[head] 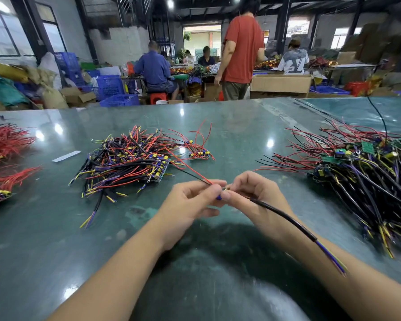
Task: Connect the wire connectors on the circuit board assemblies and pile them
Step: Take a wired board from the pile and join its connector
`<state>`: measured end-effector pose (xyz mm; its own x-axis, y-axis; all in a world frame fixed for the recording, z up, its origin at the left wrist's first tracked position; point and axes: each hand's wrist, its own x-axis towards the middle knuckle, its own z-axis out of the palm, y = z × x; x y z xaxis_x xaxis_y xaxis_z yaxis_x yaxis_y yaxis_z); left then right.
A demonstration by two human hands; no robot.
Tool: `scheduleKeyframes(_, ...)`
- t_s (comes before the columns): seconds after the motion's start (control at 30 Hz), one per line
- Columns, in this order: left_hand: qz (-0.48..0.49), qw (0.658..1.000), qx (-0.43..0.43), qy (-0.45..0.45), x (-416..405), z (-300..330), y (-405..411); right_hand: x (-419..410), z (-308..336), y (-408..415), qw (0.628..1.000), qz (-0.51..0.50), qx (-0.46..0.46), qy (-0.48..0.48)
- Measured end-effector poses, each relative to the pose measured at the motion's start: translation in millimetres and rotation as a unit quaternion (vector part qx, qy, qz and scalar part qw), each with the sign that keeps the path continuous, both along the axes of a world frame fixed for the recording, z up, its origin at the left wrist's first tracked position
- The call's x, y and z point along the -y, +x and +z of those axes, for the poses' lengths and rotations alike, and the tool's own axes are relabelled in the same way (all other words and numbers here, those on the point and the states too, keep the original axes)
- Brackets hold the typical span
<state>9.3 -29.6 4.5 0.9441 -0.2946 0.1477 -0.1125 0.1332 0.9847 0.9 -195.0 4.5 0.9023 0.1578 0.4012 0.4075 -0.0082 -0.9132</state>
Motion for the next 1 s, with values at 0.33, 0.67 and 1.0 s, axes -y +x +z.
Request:
scheduleKeyframes(0.33, 0.121, 0.992, -0.009, -0.043, 1.2, 4.1, 3.8, 5.0, 1.3, 1.6, 0.998, -0.035, -0.022, 0.040)
scheduleKeyframes(0.67, 0.019, 0.995, -0.063, -0.081, 12.9, 1.8, -4.9, 2.8, 7.2, -1.8, 0.968, -0.020, -0.130, 0.213)
scheduleKeyframes(1.0, 0.081, 0.950, 0.166, 0.252, 16.2, -5.3, -8.4, -3.8, 5.4, -5.3, 0.983, -0.079, -0.120, 0.110)
